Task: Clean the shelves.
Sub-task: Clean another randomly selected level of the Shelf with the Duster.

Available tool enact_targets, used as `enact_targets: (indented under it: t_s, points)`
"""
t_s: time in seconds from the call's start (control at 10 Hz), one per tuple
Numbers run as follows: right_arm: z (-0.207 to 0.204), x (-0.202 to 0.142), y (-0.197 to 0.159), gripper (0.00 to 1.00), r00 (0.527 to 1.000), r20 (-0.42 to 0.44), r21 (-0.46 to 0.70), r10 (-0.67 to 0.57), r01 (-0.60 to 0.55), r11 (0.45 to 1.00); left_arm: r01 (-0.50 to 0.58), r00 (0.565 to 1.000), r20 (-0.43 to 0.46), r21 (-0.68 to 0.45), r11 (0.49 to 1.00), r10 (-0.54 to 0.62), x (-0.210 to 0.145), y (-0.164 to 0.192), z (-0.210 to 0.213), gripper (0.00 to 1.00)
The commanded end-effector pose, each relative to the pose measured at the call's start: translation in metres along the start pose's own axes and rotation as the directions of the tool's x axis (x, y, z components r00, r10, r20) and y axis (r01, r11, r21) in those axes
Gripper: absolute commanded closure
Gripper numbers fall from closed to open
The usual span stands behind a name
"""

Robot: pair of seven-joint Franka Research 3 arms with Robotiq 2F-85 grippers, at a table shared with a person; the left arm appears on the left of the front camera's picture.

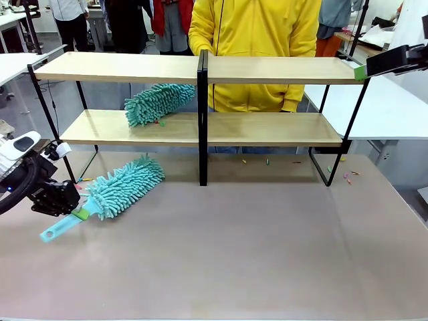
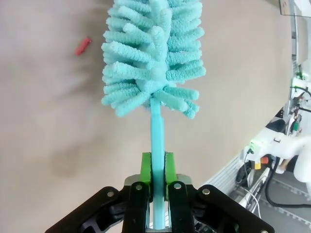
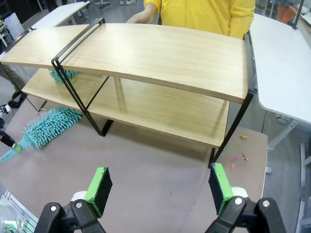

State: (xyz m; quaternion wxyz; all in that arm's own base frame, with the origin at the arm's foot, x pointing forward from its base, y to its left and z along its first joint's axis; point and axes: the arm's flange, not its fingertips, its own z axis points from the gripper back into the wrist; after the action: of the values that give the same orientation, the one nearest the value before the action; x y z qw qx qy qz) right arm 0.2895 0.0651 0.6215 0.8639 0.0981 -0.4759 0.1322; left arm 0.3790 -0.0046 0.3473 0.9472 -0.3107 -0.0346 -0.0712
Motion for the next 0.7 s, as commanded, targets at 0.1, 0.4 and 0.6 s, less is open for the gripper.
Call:
enact_targets:
  t_s: [0.1, 0.4, 0.6]
  points:
    - [0.0, 0.0, -0.002, 0.0, 1.0, 0.0, 0.006, 0.006, -0.006, 1.0, -0.003, 1.0, 0.01, 0.024, 1.0, 0.003, 0.002, -0.001, -0.001, 0.88]
    - [0.0, 0.0, -0.002, 0.0, 1.0, 0.0, 0.006, 0.006, -0.006, 1.0, -0.03, 0.994, 0.105, -0.051, 0.998, 0.035, 0.001, 0.001, 0.023, 0.88]
    - [0.0, 0.0, -0.002, 0.0, 1.0, 0.0, 0.006, 0.006, -0.006, 1.0, -0.11, 0.977, 0.18, -0.026, 0.994, 0.113, 0.003, 0.009, 0.038, 0.88]
